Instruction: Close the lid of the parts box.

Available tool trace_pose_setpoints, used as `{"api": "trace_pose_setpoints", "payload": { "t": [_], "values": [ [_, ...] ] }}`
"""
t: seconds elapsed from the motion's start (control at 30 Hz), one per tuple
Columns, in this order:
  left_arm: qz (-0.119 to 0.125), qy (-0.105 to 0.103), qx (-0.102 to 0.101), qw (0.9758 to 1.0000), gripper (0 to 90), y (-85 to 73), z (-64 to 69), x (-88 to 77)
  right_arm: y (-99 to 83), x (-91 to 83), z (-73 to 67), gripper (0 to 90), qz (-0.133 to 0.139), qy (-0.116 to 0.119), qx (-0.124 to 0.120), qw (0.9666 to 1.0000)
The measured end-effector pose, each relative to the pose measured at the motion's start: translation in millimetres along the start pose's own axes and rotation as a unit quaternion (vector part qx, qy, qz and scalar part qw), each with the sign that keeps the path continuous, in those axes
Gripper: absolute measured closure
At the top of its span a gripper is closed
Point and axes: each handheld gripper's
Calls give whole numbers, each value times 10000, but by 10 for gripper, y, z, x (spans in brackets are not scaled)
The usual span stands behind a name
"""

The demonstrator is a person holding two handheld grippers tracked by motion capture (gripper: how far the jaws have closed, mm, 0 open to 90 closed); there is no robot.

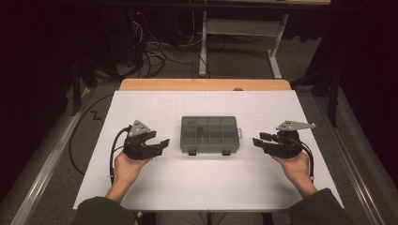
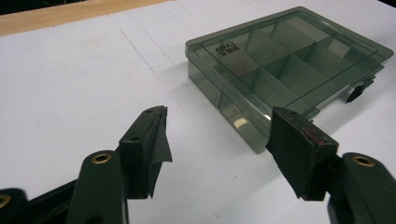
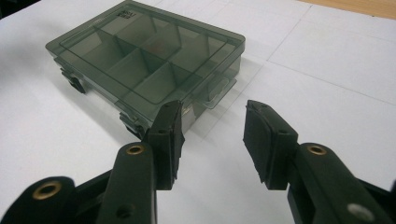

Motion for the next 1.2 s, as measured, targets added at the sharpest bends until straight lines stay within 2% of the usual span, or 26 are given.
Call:
{"api": "trace_pose_setpoints", "payload": {
  "t": [0.7,1.2],
  "values": [
    [132,45,50,9999,367,-91,8,-87,-157,-121,-3,549,317,-2,-69,9995],
    [274,134,45,9995,367,-164,-10,-170,-264,-165,45,538,437,-86,23,9990]
  ]
}}
Point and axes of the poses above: each handheld gripper's, and its own axes: x roughly forward along the jaws, y roughly out of its top, z roughly to its right, and after that the axes turned 15 degrees about -y, right-handed
